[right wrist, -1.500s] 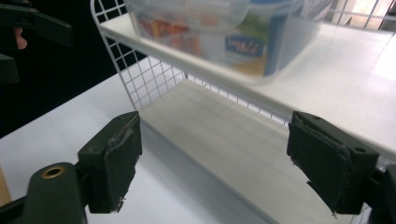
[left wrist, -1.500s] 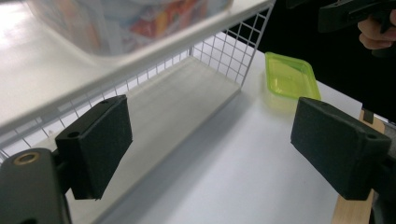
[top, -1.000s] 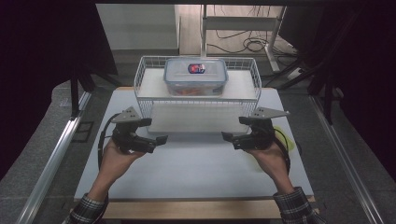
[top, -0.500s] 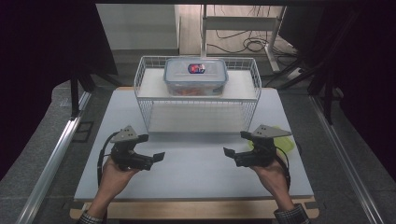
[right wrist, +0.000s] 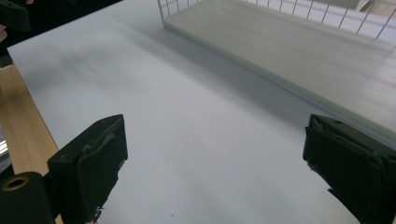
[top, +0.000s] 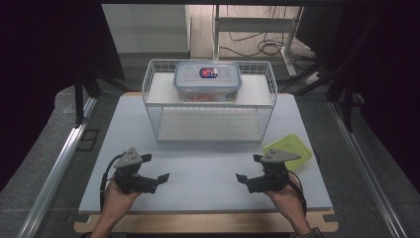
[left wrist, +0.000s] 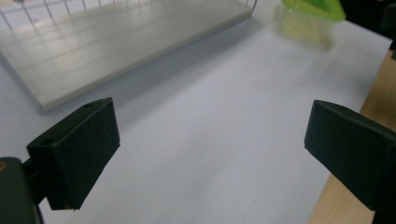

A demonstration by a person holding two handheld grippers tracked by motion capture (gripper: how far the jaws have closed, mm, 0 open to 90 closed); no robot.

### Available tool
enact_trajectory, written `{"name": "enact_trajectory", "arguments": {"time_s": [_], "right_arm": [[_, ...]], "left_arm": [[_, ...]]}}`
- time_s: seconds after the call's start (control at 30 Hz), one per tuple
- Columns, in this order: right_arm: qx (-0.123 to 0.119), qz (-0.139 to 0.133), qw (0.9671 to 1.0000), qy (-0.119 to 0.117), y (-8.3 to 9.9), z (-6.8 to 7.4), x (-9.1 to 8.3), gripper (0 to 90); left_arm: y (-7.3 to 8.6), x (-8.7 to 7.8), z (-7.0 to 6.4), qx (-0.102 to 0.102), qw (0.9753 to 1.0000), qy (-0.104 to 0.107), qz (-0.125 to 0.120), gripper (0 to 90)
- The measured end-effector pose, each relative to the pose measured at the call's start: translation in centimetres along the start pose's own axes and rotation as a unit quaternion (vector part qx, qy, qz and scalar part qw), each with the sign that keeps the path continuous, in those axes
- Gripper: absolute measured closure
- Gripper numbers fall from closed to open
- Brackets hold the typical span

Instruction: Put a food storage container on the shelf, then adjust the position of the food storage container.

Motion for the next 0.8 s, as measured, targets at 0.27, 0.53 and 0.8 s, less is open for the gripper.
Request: {"name": "enact_trajectory", "arguments": {"time_s": [0.27,0.53,0.8], "right_arm": [[0.008,0.025,0.9995,0.018,1.0,-1.0,0.7,1.7],[0.041,0.039,0.9971,0.051,1.2,-3.6,0.3,7.0],[0.058,0.061,0.9925,0.089,1.5,-7.4,-0.9,42.9]], "left_arm": [[2.0,0.2,0.3,-0.006,0.9999,-0.012,0.002,2.7],[2.3,0.6,0.0,0.012,0.9998,-0.016,0.005,2.9],[2.5,0.9,0.0,0.016,0.9998,-0.010,0.006,2.9]]}}
Point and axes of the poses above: each handheld gripper's, and its own axes: x roughly forward along the jaws, y roughly out of its underside, z roughly to its left, the point moved 4 cm from there along x, roughly forward along the jaws, and after that the axes turned 13 degrees about y, right-handed, at the moved point
